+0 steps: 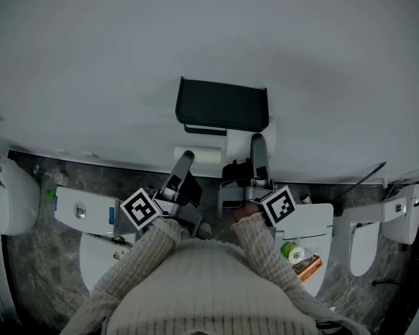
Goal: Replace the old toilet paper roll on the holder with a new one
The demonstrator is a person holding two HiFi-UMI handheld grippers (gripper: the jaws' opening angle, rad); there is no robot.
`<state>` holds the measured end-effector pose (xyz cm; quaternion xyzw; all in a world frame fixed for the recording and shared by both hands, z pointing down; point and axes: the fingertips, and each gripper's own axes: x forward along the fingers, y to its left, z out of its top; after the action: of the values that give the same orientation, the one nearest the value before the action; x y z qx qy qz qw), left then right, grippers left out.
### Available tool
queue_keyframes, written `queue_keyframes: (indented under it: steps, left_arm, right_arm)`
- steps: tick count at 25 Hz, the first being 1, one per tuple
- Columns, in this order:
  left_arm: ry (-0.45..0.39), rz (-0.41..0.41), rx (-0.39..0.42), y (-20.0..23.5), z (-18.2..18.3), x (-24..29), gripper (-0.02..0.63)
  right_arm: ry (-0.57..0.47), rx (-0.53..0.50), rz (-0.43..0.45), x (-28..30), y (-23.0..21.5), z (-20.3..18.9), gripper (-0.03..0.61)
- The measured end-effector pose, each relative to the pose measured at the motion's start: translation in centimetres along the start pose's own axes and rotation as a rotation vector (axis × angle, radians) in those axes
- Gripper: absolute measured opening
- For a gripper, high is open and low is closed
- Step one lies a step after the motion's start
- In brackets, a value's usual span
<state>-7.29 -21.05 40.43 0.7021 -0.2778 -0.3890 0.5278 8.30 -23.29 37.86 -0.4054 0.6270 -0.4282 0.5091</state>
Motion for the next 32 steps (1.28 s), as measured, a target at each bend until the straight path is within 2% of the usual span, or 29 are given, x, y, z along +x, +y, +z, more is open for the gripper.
queue_keyframes:
  steps: [12, 32]
  left_arm:
    - [-0.078, 0.026, 0.022, 0.0, 2.5, -2.2, 0.161]
    - [-0.157, 0.049, 0.047, -0.5, 4.1, -5.2, 0.161]
  right_arm:
    - [0.030, 0.049, 0.012, 1.5, -0.3, -3.3, 0.393]
    - [0.112, 0.113, 0.016, 2.2, -0.3, -7.2, 0.393]
